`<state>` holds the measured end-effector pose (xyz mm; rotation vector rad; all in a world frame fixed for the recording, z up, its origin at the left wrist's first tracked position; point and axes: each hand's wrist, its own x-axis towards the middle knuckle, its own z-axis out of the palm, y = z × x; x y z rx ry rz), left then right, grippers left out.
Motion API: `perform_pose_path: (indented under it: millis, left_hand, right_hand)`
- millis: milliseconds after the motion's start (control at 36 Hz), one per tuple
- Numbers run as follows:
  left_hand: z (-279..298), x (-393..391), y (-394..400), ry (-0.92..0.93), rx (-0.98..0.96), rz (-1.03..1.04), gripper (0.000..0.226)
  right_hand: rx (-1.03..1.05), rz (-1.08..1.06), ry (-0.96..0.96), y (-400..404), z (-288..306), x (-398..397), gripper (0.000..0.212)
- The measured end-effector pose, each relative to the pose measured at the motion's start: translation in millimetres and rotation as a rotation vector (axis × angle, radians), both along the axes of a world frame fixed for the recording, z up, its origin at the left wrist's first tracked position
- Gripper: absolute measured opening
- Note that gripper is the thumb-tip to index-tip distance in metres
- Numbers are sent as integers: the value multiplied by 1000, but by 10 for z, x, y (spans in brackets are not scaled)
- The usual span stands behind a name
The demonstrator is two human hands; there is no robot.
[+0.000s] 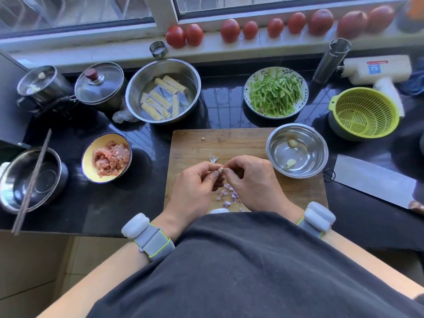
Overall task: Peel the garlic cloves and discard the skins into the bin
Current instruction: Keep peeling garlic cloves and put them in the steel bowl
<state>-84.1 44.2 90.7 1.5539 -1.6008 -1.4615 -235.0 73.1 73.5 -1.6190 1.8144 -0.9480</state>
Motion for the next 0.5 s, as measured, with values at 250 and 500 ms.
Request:
perform_pose_path:
  millis: [250, 500]
  left_hand:
    - [15, -27, -2, -87, -95, -63, 17]
    - [12, -37, -5, 203, 206, 149, 17]
  right_hand:
    - [-36, -42, 19, -20, -61, 23, 13]
    - [68, -48, 0, 4, -109, 26, 23]
